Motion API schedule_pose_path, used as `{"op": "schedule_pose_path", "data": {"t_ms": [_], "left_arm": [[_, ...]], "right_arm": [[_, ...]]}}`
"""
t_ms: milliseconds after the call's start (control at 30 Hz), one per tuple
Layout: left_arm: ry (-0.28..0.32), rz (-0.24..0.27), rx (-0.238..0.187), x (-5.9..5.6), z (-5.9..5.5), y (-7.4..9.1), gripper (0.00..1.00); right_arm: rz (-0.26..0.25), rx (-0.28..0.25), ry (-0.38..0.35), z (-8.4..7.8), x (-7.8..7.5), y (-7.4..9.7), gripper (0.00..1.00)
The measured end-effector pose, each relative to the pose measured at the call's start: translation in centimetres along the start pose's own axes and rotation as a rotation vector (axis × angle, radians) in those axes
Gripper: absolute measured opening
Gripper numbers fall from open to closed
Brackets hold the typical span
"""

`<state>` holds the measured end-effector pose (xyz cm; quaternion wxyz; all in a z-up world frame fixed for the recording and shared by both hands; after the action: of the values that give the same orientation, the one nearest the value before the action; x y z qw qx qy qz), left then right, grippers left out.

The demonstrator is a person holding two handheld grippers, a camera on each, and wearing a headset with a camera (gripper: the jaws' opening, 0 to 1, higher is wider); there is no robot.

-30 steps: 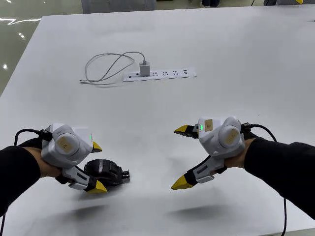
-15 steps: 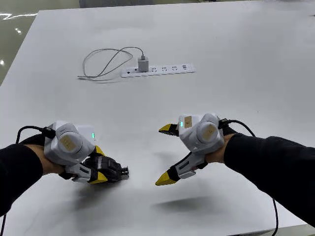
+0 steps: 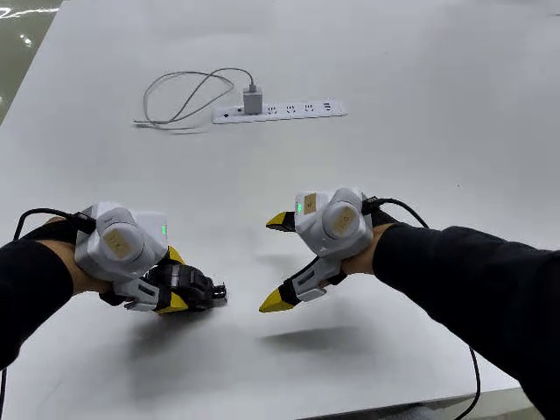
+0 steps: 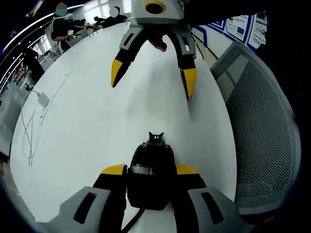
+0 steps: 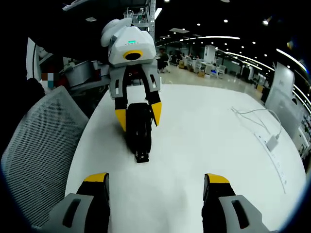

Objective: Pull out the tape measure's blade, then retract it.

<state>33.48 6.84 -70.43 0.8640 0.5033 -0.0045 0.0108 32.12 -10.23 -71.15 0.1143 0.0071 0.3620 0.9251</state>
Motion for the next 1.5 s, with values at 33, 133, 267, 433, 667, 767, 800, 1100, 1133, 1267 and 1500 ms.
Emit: {"op": "schedule_pose_path", "data": {"t_ms": [33, 133, 267, 433, 667, 767, 800, 1100, 1133, 1267, 1500], "left_arm": [[0.003, 0.001, -0.006, 0.0, 0.0, 0.0, 0.31], [0.012, 0.003, -0.018, 0.0, -0.1, 0.0, 0.31], [0.009, 0.005, -0.022, -0.1, -0.1, 0.1, 0.32], [0.01, 0.008, -0.018, 0.0, -0.1, 0.1, 0.32], [0.018, 0.005, -0.018, 0.0, -0.1, 0.2, 0.32], [0.021, 0.005, -0.019, 0.1, -0.1, 0.2, 0.32], [0.022, 0.005, -0.019, 0.1, -0.1, 0.1, 0.32], [0.025, 0.007, -0.024, 0.1, -0.2, 0.1, 0.32], [0.024, 0.009, -0.023, 0.1, -0.2, 0.1, 0.32], [0.019, 0.012, -0.021, 0.1, -0.3, 0.1, 0.32], [0.025, 0.01, -0.023, 0.2, -0.3, 0.1, 0.32]], "right_arm": [[0.004, -0.002, -0.001, 0.1, 0.1, -0.2, 0.77], [0.016, -0.002, 0.002, 0.4, 0.2, -1.0, 0.75], [0.027, -0.016, 0.015, 1.1, 0.3, -2.0, 0.69], [0.064, -0.032, 0.042, 1.8, 0.7, -3.2, 0.55], [0.071, -0.025, 0.064, 2.1, 1.0, -4.1, 0.46], [0.082, -0.014, 0.069, 2.1, 1.1, -4.6, 0.43], [0.083, -0.014, 0.071, 2.1, 1.2, -4.7, 0.42], [0.108, 0.014, 0.103, 1.9, 1.9, -5.9, 0.27], [0.112, 0.013, 0.107, 1.9, 2.0, -6.0, 0.26], [0.12, 0.018, 0.103, 1.7, 2.1, -6.3, 0.23], [0.126, 0.023, 0.113, 1.8, 2.0, -7.0, 0.18]]}}
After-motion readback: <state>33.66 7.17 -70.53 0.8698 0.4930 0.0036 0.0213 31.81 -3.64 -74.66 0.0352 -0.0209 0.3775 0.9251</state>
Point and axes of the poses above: the centre of the closed fingertips' face, and the gripper's own axes: y roughly backward along the fingers, x roughly to its left, z roughly out of its top, the point moved 7 cm from there along y, roughly backward along the fingers, and after that the axes turned 4 degrees about y, right-handed, at the moved point
